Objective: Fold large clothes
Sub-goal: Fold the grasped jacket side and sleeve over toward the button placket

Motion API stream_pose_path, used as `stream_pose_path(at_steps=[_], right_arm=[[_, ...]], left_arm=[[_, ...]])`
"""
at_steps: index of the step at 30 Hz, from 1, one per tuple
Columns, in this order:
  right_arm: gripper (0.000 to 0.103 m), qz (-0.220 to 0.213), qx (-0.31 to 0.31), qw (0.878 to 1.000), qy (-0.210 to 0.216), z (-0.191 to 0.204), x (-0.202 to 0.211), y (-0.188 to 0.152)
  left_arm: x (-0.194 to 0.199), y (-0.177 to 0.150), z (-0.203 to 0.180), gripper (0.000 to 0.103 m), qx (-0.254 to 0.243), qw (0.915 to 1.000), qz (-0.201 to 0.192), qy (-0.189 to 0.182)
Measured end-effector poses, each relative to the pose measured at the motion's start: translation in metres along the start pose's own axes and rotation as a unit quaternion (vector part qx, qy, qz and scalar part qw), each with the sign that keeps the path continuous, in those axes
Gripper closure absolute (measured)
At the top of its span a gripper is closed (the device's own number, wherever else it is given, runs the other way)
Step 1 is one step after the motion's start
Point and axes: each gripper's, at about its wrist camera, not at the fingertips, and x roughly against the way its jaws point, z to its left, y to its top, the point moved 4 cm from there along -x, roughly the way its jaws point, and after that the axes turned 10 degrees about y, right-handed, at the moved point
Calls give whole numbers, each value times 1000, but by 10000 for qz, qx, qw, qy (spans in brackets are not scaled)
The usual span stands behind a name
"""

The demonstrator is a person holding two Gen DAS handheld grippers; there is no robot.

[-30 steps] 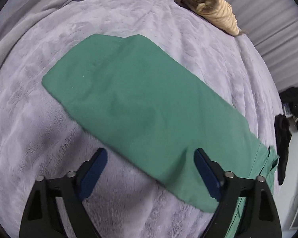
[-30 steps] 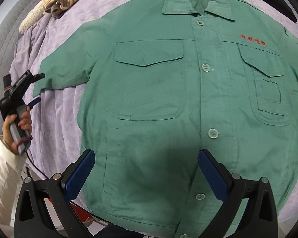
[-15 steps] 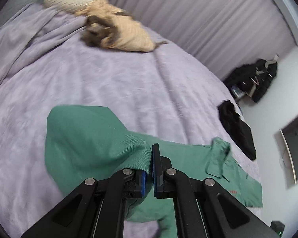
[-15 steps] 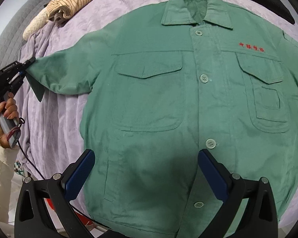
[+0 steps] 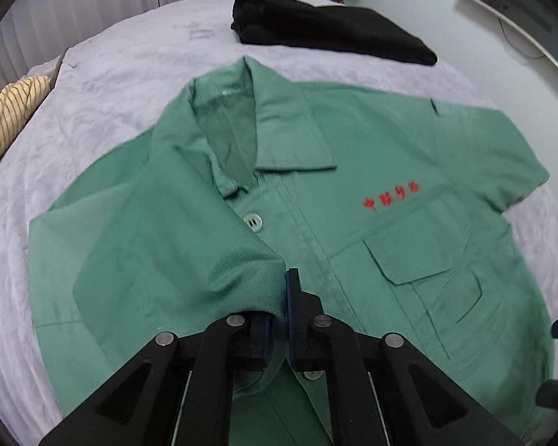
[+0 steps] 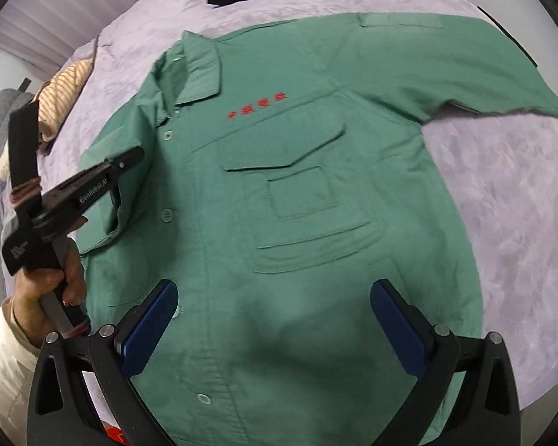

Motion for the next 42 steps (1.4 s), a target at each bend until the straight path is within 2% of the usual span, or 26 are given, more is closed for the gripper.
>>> stream_pose_path(at_steps=[2,3,6,9,12,14,16,17,19,22,24,25,26,27,28,29,32,35,36,37,38,39,41,42], right_arm=[[0,34,-69,9999,-69,-16,0,-1],[0,32,-91,9999,-93,-21,0,1],[0,-60,-109,9998,-141,-28,5,8],[0,-244,138,9995,-155,-11,9,25],[0,-357,780,9963,1,35,3,44],[0,-348,1390,9896,155,78,-12,55],[0,-257,1912,9808,299,120,-33,59],[0,-134,2160,9754,417,144,-51,60],[0,6,2458,9674,604,180,-85,61],[0,282,2711,9599,649,214,-139,59],[0,458,2829,9575,327,223,-176,55],[2,546,2922,9548,-44,221,-191,53],[19,646,3029,9497,-463,217,-204,51],[44,696,3089,9466,-608,213,-210,51],[58,621,3103,9469,-565,210,-206,55],[85,501,3019,9511,-427,205,-194,62],[85,-151,2255,9736,313,172,-134,97],[83,-612,1295,9854,922,108,-87,128],[74,-660,783,9880,1153,77,-79,139],[64,-673,366,9901,1178,50,-74,145],[33,-717,-47,9915,1087,23,-70,149],[17,-749,-439,9900,1111,0,-66,150],[17,-851,-1032,9811,1400,-32,-56,143],[19,-849,-1131,9772,1581,-37,-50,138]], left_arm=[[0,-9,-4,7,-93,9997,77,212],[4,-13,-6,2,-143,9991,37,394],[29,-25,-3,2,-329,9965,-169,747],[63,-45,37,2,-2,9920,-374,1205],[66,-71,96,2,507,9859,-119,1592],[61,-101,127,2,586,9794,196,1922],[45,-125,150,2,621,9718,611,2191],[39,-132,159,2,728,9694,692,2241],[29,-131,169,2,956,9669,674,2268],[15,-127,187,2,1492,9565,673,2416],[5,-124,201,2,1986,9502,762,2279],[2,-127,207,2,2216,9472,796,2175],[-1,-128,211,2,2364,9451,834,2094],[-4,-127,213,2,2422,9442,869,2055],[-6,-127,214,2,2423,9440,875,2063],[-7,-126,214,2,2377,9443,870,2103],[-10,-123,217,2,2236,9467,875,2146],[-10,-119,219,1,2142,9533,836,1959],[-9,-118,218,1,2022,9547,864,2006],[-6,-117,215,1,1852,9577,881,2019],[-2,-118,213,1,1723,9615,896,1946],[4,-120,212,2,1636,9651,934,1817],[20,-124,213,2,1589,9720,950,1449],[30,-123,216,2,1637,9747,892,1233]])
